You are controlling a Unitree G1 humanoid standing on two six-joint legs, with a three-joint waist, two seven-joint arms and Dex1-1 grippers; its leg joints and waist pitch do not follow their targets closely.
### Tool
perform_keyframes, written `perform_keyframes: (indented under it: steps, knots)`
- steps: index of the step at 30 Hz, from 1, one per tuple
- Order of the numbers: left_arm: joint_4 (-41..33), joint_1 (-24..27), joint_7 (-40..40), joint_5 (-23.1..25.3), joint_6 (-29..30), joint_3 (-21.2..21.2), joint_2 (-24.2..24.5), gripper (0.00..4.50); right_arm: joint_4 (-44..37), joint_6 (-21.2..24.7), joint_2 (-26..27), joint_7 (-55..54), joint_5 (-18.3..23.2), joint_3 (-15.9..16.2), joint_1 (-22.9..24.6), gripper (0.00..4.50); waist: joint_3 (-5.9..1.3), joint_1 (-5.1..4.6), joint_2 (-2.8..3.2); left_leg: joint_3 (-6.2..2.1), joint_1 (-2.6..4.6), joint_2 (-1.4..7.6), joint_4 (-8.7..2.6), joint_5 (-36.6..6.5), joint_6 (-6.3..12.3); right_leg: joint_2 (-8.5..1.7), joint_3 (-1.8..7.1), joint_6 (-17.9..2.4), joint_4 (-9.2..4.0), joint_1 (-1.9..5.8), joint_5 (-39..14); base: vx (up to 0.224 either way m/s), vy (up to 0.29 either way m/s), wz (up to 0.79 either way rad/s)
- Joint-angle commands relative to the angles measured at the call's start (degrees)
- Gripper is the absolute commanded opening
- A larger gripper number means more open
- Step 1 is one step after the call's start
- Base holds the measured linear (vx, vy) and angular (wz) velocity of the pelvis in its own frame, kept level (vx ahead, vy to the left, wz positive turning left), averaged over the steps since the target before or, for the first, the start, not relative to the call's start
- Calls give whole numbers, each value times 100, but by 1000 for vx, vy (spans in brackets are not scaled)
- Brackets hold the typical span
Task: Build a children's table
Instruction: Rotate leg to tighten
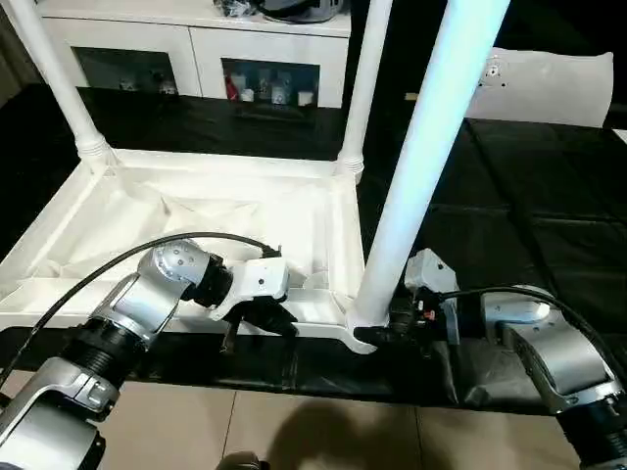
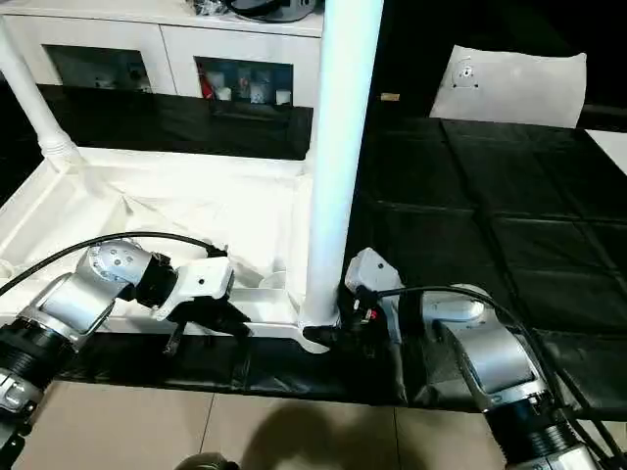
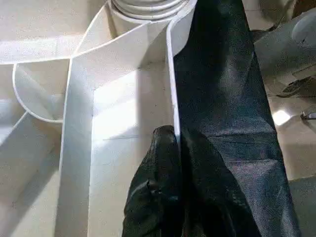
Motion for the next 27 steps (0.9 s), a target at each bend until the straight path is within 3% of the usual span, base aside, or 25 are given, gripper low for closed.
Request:
perform_keyframes:
  steps: [1, 7, 12, 13, 14, 19, 21, 22, 25, 27]
  knots:
    - [-44, -69, -237, 122, -172, -249, -70, 0, 18, -51, -9, 51, 2, 14, -65, 333, -349, -38, -19, -175, 54, 506, -378, -543, 332, -806, 415, -858, -458, 224, -1135, 0, 0, 0]
    - [29, -96, -256, 100, -218, -247, -76, 0, -18, 49, 82, 59, 144, 22, -28, 286, -353, -37, -5, -183, 54, 513, -384, -559, 317, -806, 415, -847, -458, 226, -1129, 0, 0, 0]
    - [33, -72, -271, 92, -214, -215, -83, 0, -99, 119, 133, 88, 254, 17, 130, 275, -355, -29, 6, -185, 53, 517, -387, -566, 314, -808, 411, -856, -455, 227, -1096, 0, 0, 0]
    - [30, -67, -272, 91, -213, -213, -82, 0, -114, 126, 139, 86, 261, 21, 153, 275, -356, -20, 36, -190, 54, 519, -385, -574, 308, -818, 413, -865, -456, 228, -1094, 0, 0, 0]
    - [30, -63, -273, 91, -216, -211, -82, 0, -131, 134, 145, 85, 268, 26, 181, 273, -354, -28, 20, -190, 54, 518, -390, -611, 296, -805, 407, -868, -462, 228, -1117, 0, 0, 0]
    - [36, -7, -265, 50, -206, -179, -90, 0, -221, 507, 372, -61, 592, -106, 431, 272, -352, -8, 37, -196, 60, 528, -403, -665, 267, -814, 413, -888, -463, 228, -1084, 0, 0, 0]
    - [66, -5, -236, 54, -197, -165, -120, 0, -194, 700, 529, -247, 709, -195, 549, 272, -345, -8, 74, -201, 74, 525, -408, -769, 234, -825, 411, -896, -478, 217, -1237, 0, 0, 0]
    - [79, -4, -218, 64, -197, -165, -133, 0, -174, 731, 579, -322, 712, -207, 593, 272, -330, -8, 53, -199, 81, 528, -414, -848, 201, -825, 418, -863, -508, 212, -1389, 0, 0, 0]
    - [84, 15, -156, 101, -188, -169, -169, 0, -161, 783, 700, -529, 682, -201, 705, 272, -318, -28, 58, -211, 82, 513, -434, -976, 130, -831, 415, -787, -537, 214, -1675, 0, 0, 0]
    - [74, 38, -96, 141, -168, -176, -185, 0, -208, 811, 767, -666, 596, -164, 772, 272, -304, -42, 74, -221, 119, 523, -453, -1193, 69, -832, 421, -732, -573, 186, -1999, 0, 0, 0]
